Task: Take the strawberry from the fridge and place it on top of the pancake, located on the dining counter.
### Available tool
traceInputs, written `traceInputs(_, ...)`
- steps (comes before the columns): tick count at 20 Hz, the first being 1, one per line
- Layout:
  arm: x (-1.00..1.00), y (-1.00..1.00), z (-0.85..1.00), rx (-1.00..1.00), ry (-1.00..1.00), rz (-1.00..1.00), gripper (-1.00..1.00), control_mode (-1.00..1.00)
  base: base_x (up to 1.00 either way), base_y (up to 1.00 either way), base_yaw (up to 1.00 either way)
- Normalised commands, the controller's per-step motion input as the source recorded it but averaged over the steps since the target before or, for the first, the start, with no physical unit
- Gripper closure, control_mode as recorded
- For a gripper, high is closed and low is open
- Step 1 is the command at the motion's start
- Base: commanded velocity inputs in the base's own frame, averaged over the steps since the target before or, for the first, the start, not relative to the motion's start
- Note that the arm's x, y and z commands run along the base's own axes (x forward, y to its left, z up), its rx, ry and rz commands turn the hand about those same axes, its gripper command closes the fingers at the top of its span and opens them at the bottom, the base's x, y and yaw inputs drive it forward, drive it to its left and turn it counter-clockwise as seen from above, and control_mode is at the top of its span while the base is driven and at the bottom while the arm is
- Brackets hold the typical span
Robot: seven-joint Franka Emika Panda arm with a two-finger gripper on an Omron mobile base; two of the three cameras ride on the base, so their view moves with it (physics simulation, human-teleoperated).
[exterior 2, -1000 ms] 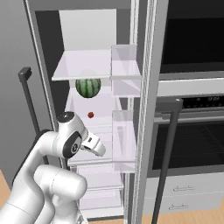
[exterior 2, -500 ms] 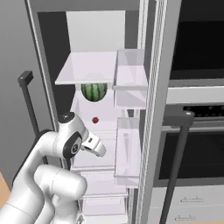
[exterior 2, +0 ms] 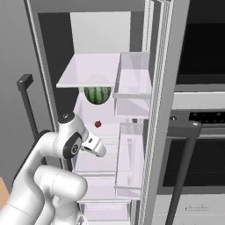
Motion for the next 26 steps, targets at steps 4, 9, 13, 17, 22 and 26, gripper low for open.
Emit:
traceInputs(4, 0.00, 0.00, 0.00, 0.00, 0.00, 0.00, -1.00, -1.00, 0.00, 0.00, 0.00)
traceInputs(9, 0.40, -0.05, -0.01, 0.00, -0.02, 0.12, -1.00, -1.00, 0.00, 0.00, 0.00)
traceInputs(13, 0.65, 0.01, 0.00, 0.00, -0.13, 0.24, -1.00, -1.00, 0.00, 0.00, 0.00)
traceInputs(17, 0.70, 0.18, 0.00, 0.00, -0.07, 0.29, -1.00, -1.00, 0.00, 0.00, 0.00)
traceInputs(22, 0.87, 0.10, 0.04, 0.02, -0.01, 0.22, -1.00, -1.00, 0.00, 0.00, 0.00)
traceInputs(26, 0.88, 0.21, -0.02, 0.00, 0.00, 0.09, -1.00, -1.00, 0.00, 0.00, 0.00)
